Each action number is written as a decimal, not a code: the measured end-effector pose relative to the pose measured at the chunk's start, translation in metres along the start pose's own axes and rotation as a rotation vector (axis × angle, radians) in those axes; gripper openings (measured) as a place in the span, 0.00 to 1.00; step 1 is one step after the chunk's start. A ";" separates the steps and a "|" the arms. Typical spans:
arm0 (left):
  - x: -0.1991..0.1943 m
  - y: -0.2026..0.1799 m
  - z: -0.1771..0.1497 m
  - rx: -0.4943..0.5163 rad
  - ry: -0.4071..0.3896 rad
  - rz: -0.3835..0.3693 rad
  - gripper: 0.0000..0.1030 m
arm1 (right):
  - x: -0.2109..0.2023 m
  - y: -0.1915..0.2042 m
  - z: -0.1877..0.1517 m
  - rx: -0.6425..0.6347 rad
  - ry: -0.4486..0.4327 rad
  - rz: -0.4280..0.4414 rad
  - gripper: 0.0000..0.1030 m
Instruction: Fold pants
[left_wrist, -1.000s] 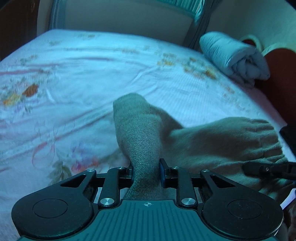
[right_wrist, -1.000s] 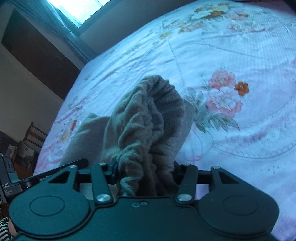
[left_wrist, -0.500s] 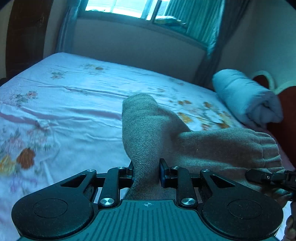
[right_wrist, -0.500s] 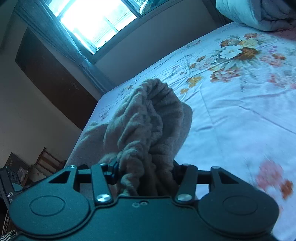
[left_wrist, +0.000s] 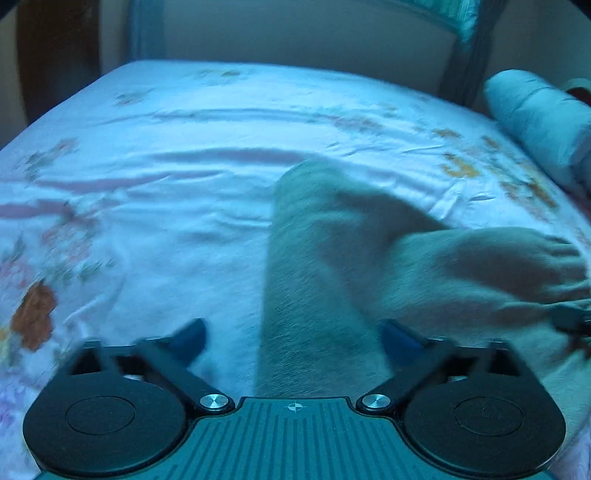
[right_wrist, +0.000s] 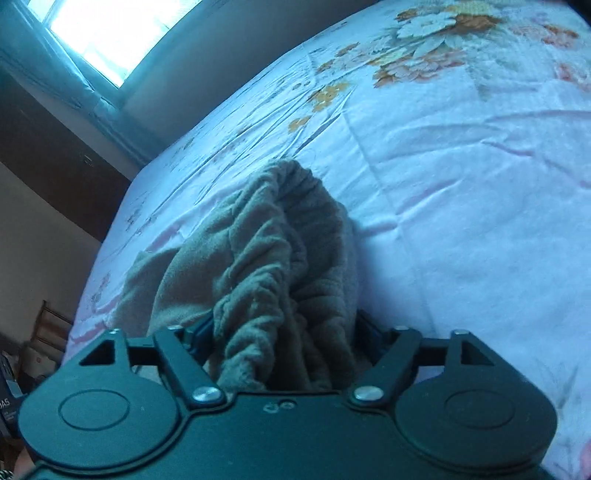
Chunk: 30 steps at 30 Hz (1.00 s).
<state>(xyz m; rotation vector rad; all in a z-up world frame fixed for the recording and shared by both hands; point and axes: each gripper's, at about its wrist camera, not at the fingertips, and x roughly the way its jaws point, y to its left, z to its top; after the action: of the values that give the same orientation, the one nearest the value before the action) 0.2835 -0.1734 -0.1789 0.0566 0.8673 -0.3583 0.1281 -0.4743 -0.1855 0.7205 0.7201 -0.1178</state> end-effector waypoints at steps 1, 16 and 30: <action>-0.004 0.002 0.000 -0.011 0.011 0.004 1.00 | -0.007 0.001 -0.001 0.001 -0.017 -0.012 0.73; -0.208 -0.016 -0.046 0.020 -0.094 0.126 1.00 | -0.196 0.095 -0.060 -0.231 -0.242 -0.007 0.85; -0.345 -0.013 -0.112 0.078 -0.237 0.099 1.00 | -0.303 0.156 -0.144 -0.413 -0.422 -0.062 0.94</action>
<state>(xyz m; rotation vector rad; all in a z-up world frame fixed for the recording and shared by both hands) -0.0071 -0.0653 0.0100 0.1256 0.6133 -0.2992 -0.1297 -0.3061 0.0203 0.2628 0.3435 -0.1652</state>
